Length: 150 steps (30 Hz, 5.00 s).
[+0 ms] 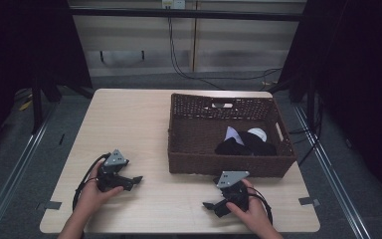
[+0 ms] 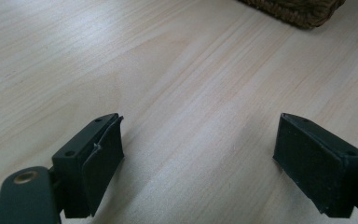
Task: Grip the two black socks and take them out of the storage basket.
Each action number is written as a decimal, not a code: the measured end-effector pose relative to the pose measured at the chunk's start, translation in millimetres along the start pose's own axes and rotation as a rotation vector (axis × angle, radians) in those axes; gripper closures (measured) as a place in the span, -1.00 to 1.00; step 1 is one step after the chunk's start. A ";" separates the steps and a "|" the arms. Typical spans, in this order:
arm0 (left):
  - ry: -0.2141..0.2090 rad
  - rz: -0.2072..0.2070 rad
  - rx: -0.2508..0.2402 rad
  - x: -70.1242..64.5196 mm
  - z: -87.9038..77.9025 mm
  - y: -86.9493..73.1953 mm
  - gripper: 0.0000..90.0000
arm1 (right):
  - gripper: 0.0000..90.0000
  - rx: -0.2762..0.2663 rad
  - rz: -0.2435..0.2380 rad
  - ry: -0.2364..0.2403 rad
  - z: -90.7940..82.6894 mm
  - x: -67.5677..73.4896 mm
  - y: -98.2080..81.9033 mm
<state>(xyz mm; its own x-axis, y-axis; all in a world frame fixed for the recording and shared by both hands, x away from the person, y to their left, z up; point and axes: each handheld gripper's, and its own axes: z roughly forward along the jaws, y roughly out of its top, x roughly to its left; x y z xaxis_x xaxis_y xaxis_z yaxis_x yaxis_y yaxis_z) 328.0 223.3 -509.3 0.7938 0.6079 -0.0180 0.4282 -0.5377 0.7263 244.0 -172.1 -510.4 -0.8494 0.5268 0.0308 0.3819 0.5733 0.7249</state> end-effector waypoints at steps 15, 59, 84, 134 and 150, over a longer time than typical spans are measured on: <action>-0.001 0.001 0.001 0.2 0.0 0.1 -0.67 | -0.69 0.116 0.032 0.026 -10.0 -4.5 7.3; -0.001 0.000 0.000 0.2 0.0 0.1 -0.67 | -0.57 0.797 -0.113 0.100 -82.4 -32.1 52.6; 0.001 -0.008 -0.008 -0.3 0.5 0.0 -0.67 | -0.56 0.742 -0.046 0.086 -140.1 -78.5 116.7; -0.009 0.002 -0.006 0.9 0.1 -0.4 -0.67 | 0.18 0.767 0.203 -0.005 -2.3 -163.6 93.9; -0.009 0.002 -0.005 0.9 0.0 -0.3 -0.67 | 0.87 0.740 0.187 0.024 -31.5 -158.5 121.6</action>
<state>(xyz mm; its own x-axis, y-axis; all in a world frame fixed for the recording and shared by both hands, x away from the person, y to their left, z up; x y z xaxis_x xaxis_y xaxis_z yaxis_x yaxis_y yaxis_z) 328.6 224.1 -509.6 0.7987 0.6013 -0.0230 0.4243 -0.5358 0.7300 413.6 -205.6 -405.5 -0.7513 0.6473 0.1285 0.6572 0.7516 0.0567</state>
